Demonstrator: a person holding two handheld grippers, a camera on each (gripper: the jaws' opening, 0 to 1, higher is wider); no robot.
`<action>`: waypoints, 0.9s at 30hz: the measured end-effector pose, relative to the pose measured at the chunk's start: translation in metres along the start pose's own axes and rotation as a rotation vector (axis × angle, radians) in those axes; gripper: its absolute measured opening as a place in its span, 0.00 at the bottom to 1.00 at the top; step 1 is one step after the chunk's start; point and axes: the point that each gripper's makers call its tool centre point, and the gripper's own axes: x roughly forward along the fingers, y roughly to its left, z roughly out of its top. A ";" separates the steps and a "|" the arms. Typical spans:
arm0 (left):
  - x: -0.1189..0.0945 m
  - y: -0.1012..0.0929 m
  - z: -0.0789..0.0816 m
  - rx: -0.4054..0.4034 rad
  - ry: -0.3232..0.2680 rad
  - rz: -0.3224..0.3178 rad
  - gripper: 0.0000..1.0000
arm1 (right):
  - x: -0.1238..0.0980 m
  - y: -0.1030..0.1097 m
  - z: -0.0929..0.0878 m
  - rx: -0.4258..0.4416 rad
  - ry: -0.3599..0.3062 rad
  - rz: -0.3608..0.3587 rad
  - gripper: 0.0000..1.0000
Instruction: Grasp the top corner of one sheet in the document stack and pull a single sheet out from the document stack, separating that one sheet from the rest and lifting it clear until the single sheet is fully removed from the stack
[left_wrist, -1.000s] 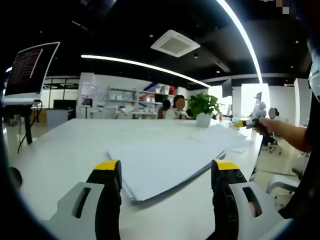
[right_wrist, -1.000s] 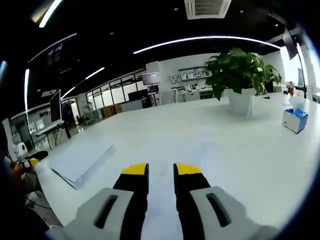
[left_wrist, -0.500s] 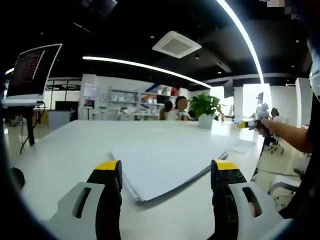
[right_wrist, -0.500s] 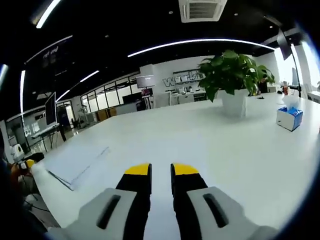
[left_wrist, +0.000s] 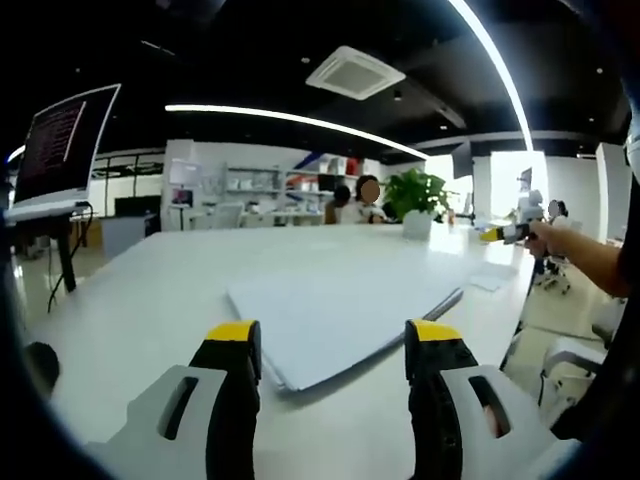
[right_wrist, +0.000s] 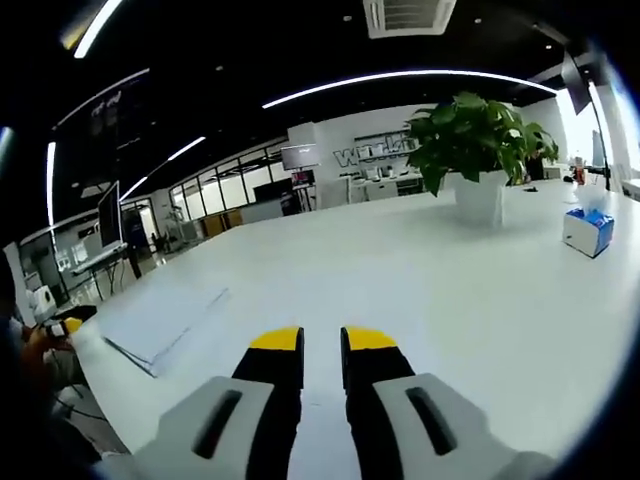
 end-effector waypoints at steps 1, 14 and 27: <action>0.000 0.000 0.000 -0.001 -0.001 -0.002 0.57 | 0.000 0.002 0.000 -0.001 0.000 0.001 0.16; 0.002 -0.004 0.010 -0.082 -0.034 -0.045 0.60 | -0.005 0.104 0.022 -0.223 -0.064 0.132 0.26; 0.005 0.001 0.012 -0.123 -0.004 -0.124 0.59 | -0.003 0.193 -0.005 -0.336 -0.087 0.280 0.35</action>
